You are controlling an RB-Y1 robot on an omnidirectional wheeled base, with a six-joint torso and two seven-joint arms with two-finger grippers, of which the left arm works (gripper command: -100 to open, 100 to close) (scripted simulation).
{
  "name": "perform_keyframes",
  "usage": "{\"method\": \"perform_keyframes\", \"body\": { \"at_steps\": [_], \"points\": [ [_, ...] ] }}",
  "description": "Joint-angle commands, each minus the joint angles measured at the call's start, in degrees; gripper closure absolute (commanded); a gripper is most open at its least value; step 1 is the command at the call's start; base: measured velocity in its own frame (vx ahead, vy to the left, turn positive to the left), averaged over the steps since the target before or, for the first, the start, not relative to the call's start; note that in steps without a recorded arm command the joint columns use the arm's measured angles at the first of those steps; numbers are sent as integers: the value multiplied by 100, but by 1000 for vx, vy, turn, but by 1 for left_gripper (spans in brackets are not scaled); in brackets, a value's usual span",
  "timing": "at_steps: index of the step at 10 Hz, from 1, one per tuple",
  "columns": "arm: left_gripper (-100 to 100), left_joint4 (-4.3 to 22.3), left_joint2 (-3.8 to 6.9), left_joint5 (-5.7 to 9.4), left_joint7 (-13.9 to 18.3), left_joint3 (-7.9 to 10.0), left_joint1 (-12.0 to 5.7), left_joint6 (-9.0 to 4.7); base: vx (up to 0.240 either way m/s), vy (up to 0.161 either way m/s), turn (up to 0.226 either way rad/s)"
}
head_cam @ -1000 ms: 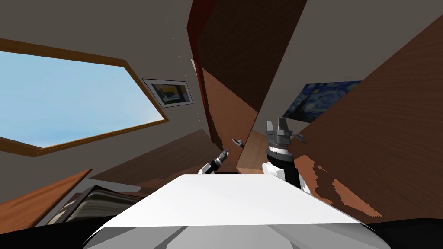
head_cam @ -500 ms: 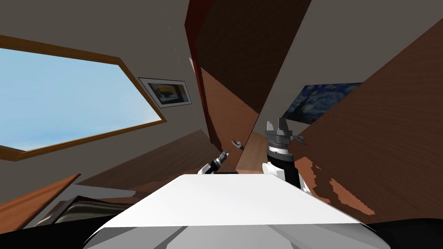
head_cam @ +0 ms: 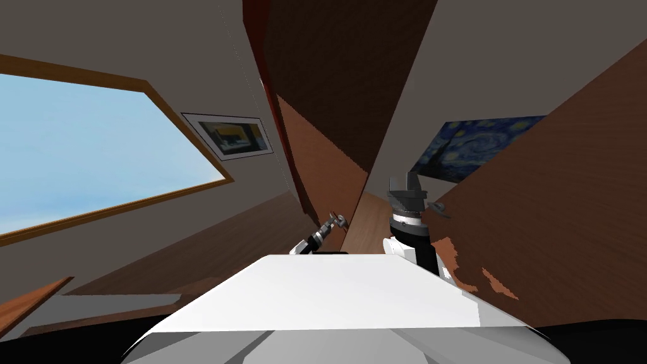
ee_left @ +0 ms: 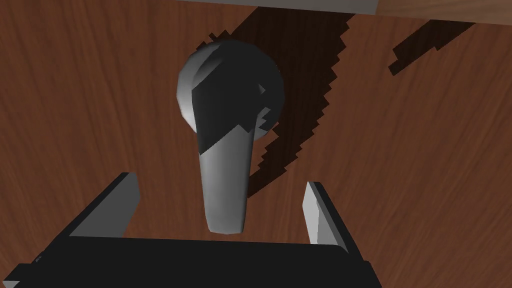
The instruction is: Push the door open
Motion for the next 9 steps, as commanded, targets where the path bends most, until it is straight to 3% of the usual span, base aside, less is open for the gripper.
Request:
{"method": "perform_keyframes", "body": {
  "at_steps": [1, 2, 3, 8, 9],
  "points": [
    [-100, 9, -75, 9, -32, 17, 13, -2, 138, -144, -46],
    [-100, -23, -35, 3, -17, 5, 25, 4, 71, -71, 1],
    [100, -23, -35, 3, -17, 5, 25, 4, -10, 10, 7],
    [100, -23, -35, 3, -17, 5, 25, 4, -15, 15, -2],
    [-100, -41, 98, 39, -23, 57, 24, 43, -110, 58, 103]
  ]
}}
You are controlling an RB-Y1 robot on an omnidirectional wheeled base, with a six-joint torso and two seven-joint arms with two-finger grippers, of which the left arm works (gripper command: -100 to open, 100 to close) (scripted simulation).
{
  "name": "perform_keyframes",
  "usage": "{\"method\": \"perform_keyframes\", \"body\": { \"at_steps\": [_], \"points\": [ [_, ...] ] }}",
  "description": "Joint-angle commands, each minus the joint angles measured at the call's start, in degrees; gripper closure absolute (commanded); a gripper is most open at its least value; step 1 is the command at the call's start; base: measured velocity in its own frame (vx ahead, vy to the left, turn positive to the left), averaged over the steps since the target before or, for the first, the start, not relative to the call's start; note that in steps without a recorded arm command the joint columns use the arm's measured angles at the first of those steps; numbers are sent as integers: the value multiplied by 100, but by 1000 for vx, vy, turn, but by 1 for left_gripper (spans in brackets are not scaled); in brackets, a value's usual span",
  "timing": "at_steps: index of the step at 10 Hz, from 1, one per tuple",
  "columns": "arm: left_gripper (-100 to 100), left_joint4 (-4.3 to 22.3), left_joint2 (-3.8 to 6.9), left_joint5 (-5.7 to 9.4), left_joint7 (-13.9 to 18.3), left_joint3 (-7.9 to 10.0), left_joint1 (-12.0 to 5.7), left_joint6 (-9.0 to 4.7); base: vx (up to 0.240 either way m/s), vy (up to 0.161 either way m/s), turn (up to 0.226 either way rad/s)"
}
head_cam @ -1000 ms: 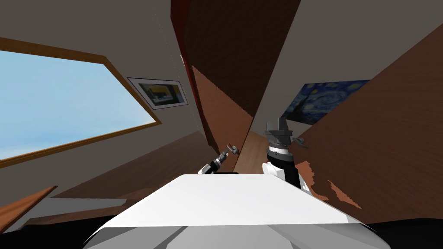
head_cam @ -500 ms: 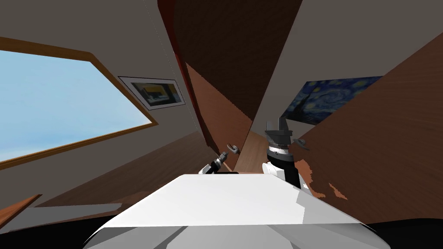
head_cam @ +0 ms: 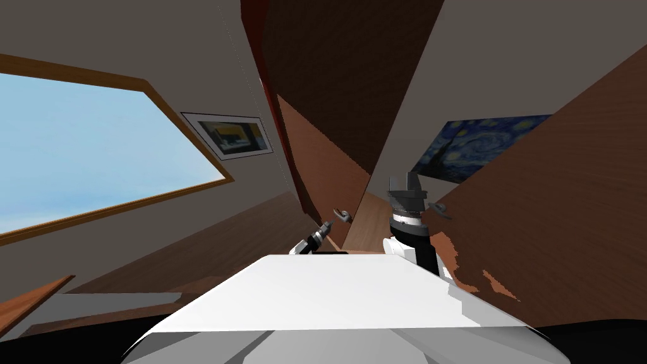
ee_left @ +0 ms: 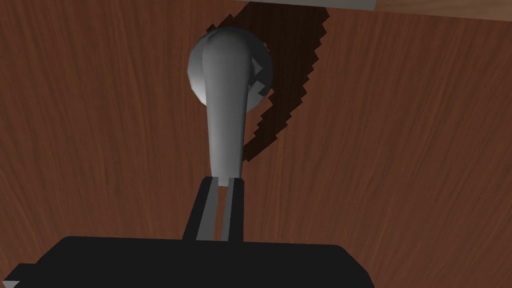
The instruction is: Push the door open
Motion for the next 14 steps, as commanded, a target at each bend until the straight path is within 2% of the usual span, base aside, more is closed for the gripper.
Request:
{"method": "perform_keyframes", "body": {
  "at_steps": [1, 2, 3, 4, 5, 7, 9, 11, 12, 13, 14],
  "points": [
    [-100, -74, 94, 20, 11, 24, 31, 48, -169, 75, 58],
    [-100, -82, 73, 35, 8, 47, 31, 65, -173, 60, 40],
    [-100, -92, -4, 55, 4, 75, 30, 85, -184, 73, 69],
    [-100, -99, 35, 42, 12, 56, 28, 81, -83, 36, 6],
    [-100, -83, 85, 56, -17, 83, 13, 102, 68, -74, -45],
    [-100, -71, 91, 65, -39, 100, 3, 112, 130, -128, -17],
    [-100, -52, 54, 79, -75, 127, -14, 128, 160, -155, -31],
    [-100, -31, -60, 94, -115, 158, -33, 146, 148, -149, -24],
    [-100, -73, -22, 86, -91, 143, -24, 166, 69, -55, 2],
    [100, -73, -22, 86, -91, 143, -24, 166, -9, 4, 4],
    [100, -73, -22, 86, -91, 143, -24, 166, -23, 22, -7]
  ]
}}
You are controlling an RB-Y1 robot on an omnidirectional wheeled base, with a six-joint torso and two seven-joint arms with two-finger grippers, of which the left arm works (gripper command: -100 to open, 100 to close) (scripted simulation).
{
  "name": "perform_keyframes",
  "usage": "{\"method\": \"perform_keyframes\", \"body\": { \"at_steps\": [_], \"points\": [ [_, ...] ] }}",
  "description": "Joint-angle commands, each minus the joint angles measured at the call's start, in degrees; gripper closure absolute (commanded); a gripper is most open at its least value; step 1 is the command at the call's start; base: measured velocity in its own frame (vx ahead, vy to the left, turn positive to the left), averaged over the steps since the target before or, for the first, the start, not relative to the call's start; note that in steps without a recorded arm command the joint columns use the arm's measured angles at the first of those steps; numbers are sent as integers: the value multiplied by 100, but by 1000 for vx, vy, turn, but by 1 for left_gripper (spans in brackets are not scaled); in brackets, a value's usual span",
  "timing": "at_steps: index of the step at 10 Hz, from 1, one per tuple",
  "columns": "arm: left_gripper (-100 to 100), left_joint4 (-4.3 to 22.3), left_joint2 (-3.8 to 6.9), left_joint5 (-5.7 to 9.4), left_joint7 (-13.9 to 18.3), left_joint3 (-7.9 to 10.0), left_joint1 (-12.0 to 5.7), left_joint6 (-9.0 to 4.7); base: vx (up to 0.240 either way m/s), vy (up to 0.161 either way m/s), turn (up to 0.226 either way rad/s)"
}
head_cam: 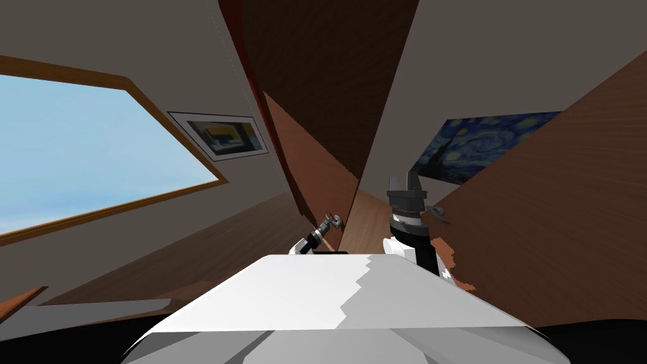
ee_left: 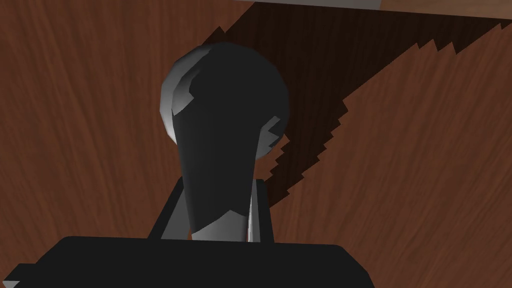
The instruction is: Push the door open
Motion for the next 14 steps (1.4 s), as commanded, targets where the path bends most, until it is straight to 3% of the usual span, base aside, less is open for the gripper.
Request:
{"method": "perform_keyframes", "body": {
  "at_steps": [1, 4, 5, 8, 14],
  "points": [
    [100, 11, 8, -4, -1, -5, 14, 4, -20, 20, -5],
    [100, 11, 8, -4, -1, -5, 14, 4, -8, 7, 0],
    [100, 21, 59, 43, -57, 81, 9, 21, 42, -92, 23],
    [100, 30, 95, 88, -107, 160, 12, 26, 87, -142, 34],
    [100, 80, 172, 335, -385, 593, 25, 55, 111, -171, 46]
  ]
}}
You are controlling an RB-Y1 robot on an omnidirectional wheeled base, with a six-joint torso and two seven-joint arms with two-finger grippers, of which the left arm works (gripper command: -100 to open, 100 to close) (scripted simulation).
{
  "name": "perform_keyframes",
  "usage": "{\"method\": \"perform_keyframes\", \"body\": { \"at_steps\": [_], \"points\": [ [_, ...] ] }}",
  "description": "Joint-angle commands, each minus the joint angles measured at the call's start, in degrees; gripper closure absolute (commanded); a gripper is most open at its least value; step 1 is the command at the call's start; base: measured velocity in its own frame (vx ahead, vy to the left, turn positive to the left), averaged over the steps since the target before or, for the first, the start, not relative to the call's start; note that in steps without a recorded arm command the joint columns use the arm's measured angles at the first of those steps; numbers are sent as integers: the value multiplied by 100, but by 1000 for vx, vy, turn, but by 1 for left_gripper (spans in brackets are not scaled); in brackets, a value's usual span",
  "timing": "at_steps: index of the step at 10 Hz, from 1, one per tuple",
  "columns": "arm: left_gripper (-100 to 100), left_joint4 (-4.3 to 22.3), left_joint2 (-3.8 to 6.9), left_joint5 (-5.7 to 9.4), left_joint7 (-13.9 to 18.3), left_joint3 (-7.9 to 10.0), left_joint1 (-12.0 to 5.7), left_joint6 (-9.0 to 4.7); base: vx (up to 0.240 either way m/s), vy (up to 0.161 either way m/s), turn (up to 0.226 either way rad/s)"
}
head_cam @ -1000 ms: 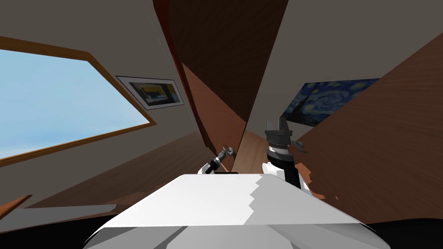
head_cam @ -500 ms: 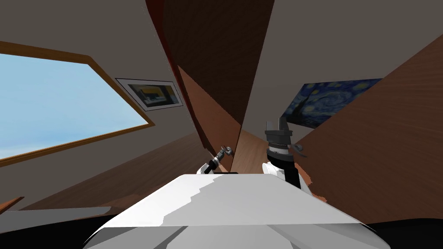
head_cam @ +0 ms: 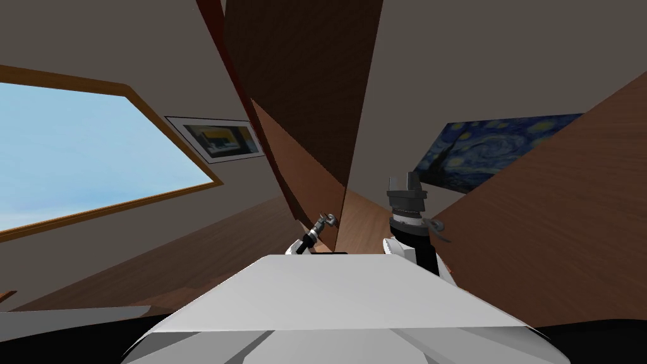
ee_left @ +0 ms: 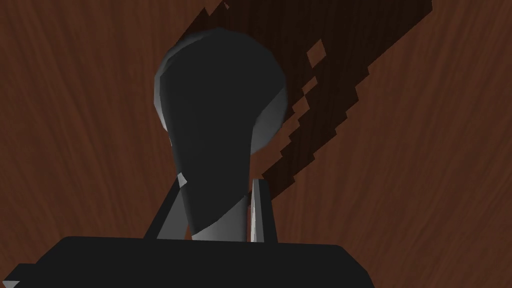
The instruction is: Push the door open
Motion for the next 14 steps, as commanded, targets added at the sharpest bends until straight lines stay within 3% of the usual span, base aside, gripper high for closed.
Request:
{"method": "perform_keyframes", "body": {
  "at_steps": [1, 3, 4, 9, 14],
  "points": [
    [100, -166, 96, 45, 6, 90, 1, 115, 107, -126, 42],
    [100, -166, 96, 45, 6, 90, 1, 115, 21, -18, -20],
    [100, -149, 85, 124, -83, 230, 6, 124, 89, -92, 51],
    [100, -122, 30, 258, -234, 465, 13, 140, 88, -118, 53],
    [100, -83, -145, 453, -453, 807, 24, 163, 131, -167, 54]
  ]
}}
